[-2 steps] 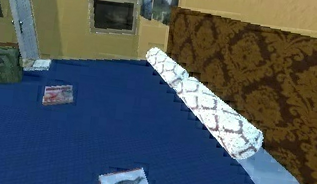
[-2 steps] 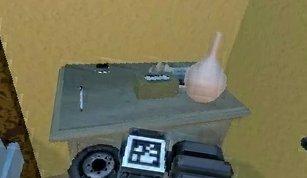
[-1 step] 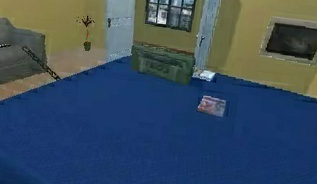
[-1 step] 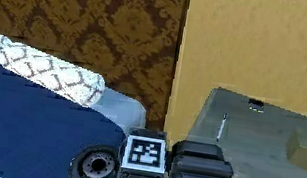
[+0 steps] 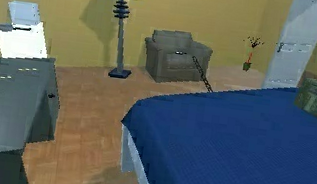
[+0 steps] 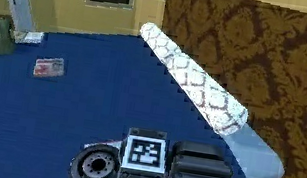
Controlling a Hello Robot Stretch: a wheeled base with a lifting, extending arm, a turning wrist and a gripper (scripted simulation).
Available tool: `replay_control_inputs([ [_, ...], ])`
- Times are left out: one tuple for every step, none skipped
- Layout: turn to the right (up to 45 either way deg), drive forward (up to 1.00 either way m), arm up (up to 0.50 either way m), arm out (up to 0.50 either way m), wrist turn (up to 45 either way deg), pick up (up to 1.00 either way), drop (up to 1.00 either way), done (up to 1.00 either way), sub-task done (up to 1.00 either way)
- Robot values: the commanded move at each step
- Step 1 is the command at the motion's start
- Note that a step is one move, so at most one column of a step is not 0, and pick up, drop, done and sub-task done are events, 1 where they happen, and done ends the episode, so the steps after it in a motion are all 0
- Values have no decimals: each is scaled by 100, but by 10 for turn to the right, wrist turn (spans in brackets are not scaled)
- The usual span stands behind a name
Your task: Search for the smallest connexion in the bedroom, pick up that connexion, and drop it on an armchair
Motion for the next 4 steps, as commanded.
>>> replay_control_inputs([
  [-210, 0, 0, 0, 0, 0, 0, 0, 0],
  [0, 100, 0, 0, 0, 0, 0, 0, 0],
  [-30, 0, 0, 0, 0, 0, 0, 0, 0],
  [0, 50, 0, 0, 0, 0, 0, 0, 0],
])
